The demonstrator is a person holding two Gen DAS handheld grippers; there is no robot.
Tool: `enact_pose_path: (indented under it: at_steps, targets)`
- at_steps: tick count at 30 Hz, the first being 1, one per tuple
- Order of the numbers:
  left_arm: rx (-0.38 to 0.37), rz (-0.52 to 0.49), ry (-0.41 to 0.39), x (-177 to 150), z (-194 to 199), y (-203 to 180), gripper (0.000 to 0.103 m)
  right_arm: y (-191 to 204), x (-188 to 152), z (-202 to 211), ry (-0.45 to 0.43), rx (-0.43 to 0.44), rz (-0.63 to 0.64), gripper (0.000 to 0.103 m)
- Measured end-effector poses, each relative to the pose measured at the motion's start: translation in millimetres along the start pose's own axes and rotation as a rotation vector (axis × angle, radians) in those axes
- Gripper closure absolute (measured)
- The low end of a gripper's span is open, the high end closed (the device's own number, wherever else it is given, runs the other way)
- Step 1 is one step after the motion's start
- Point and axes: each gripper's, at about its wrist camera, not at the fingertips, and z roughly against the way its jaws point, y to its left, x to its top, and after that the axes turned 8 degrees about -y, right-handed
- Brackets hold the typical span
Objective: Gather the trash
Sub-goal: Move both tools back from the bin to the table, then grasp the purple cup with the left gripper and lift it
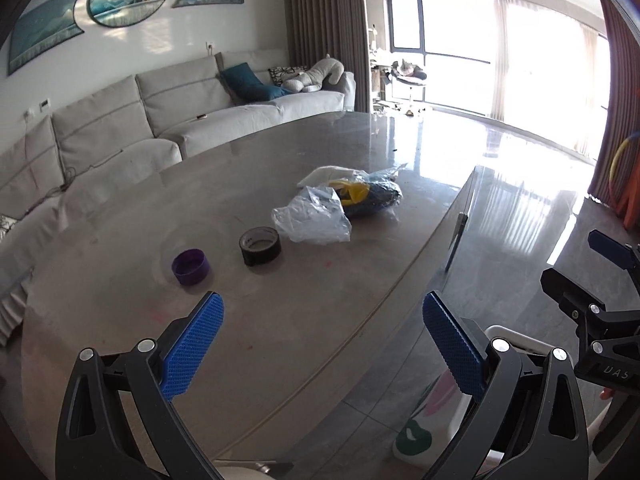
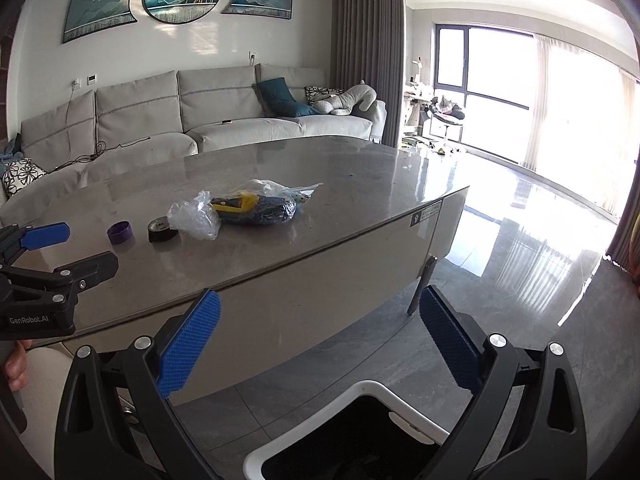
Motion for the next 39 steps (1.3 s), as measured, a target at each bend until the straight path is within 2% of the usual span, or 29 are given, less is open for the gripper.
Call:
enact_pose_path:
  at_steps: [10,20,30,39]
  targets:
    - [0.06,0.07,0.052,5.0,-33.2,70.3,0.005,59.8,27.5,-49.3,-0.017,0.096,0.05,0.004]
    - [0.08,0.1,0.107,1.3,-78.6,114.9,0.005,107.8,40.4,-100.4,-0.003,0.162,0.088,0.004]
    - [0.076,0.137,0.169,-1.7,-113.8,143.3,0.005,138.2,42.5,-142.6,0.03,0.232,0.087,0.004]
    - [0.089,0.13,0.257,-7.9,-149.6,149.9,0.005,146.2,44.6,-159.2,0.037,0.238,0.111,0.004]
